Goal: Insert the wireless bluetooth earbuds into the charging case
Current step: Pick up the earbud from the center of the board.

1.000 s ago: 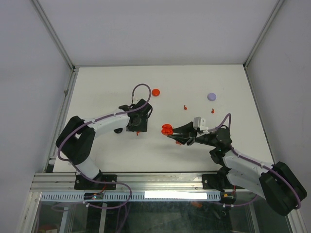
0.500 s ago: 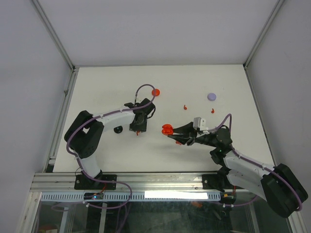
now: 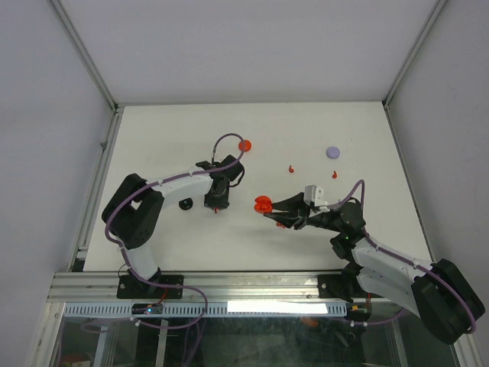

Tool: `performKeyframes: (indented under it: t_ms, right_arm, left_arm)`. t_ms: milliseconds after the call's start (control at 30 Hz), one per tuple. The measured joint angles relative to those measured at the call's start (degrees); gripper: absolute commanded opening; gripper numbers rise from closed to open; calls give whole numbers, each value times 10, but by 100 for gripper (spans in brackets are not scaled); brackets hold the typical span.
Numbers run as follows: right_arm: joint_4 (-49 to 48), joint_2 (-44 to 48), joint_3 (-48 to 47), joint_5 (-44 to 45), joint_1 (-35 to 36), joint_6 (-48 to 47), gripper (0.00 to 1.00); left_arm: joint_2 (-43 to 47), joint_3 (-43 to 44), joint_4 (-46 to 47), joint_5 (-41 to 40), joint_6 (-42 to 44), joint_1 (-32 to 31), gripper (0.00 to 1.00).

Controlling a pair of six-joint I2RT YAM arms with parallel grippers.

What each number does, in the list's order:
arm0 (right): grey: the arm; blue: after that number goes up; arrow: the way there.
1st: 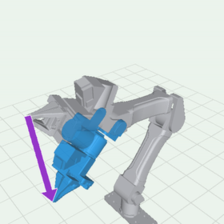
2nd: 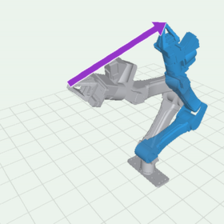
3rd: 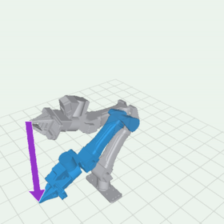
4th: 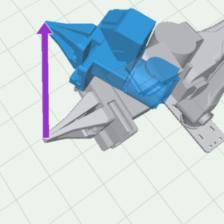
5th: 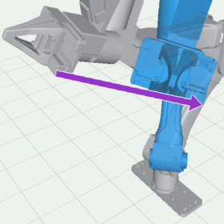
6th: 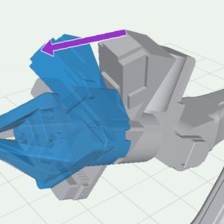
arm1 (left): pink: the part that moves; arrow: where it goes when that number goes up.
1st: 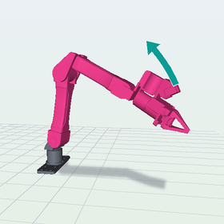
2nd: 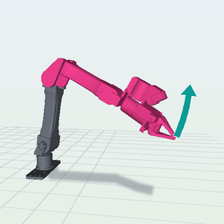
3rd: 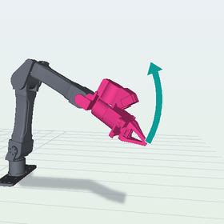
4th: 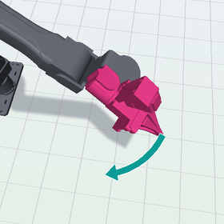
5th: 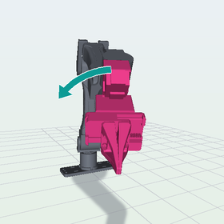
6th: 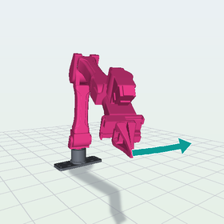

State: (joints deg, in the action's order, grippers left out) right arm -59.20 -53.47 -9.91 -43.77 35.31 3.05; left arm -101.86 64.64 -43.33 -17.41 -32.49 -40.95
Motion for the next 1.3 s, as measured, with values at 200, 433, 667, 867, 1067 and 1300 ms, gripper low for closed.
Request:
performKeyframes:
  t_ms: [200,433,667,867,1067,1300]
  right_arm:
    - [2,1,0,0,1,0,0]
    - [4,1,0,1,2,-2,0]
    - [9,2,0,11,4,-7,0]
    - [19,1,0,33,11,-20,0]
    - [12,-19,-1,63,14,-35,0]
    - [-15,-62,-12,103,22,-56,0]
  left_arm:
    - [-7,8,-9,0,0,0,20]
    - [-6,8,-12,-7,-1,0,12]
    - [23,-1,-12,-23,-2,0,9]
    - [95,-2,-8,-65,-14,-19,10]
    - [174,-2,-2,-117,-38,-56,10]
    - [256,-2,7,-172,-56,-109,10]
